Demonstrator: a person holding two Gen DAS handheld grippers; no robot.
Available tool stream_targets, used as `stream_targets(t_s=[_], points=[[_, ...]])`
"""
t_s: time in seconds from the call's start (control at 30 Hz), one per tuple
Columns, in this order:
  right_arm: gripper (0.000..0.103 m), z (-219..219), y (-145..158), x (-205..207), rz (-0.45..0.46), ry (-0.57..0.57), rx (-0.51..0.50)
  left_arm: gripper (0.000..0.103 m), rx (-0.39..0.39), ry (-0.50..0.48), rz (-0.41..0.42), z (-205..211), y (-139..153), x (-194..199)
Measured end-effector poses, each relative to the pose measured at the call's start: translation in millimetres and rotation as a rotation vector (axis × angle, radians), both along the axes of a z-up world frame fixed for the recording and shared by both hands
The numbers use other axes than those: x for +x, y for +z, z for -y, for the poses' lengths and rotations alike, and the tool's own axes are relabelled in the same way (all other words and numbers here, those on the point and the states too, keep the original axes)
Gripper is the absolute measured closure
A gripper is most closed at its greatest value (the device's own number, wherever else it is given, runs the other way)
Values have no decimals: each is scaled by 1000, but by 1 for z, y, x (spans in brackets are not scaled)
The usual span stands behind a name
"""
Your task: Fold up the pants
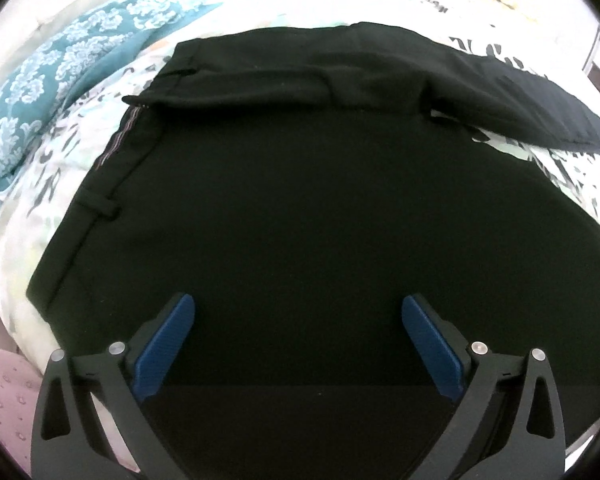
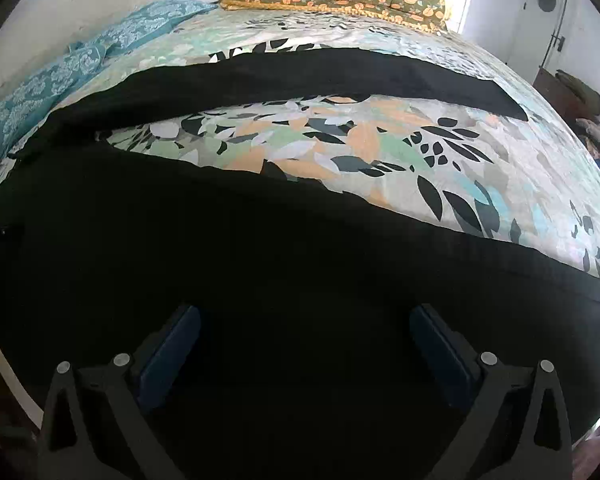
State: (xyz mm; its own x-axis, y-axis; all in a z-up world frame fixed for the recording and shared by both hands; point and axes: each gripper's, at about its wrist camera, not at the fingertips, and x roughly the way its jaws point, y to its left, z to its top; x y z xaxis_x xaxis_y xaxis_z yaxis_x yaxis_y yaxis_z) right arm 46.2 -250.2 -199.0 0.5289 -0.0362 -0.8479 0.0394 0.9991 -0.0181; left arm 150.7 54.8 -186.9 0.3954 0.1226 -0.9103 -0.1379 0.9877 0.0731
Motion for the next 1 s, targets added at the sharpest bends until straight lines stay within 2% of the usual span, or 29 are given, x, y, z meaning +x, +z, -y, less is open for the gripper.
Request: stream_targets(t_s=[0.2, 0.4, 1.0], points=[[0, 1, 2, -12, 51, 8, -5, 0, 14, -9, -3, 1, -2, 0], [0, -5, 12, -14, 56, 11, -8, 0, 17, -13, -10, 2, -3, 0], [0, -4, 12, -13, 54, 12, -7, 0, 17, -16, -34, 1, -5, 4]])
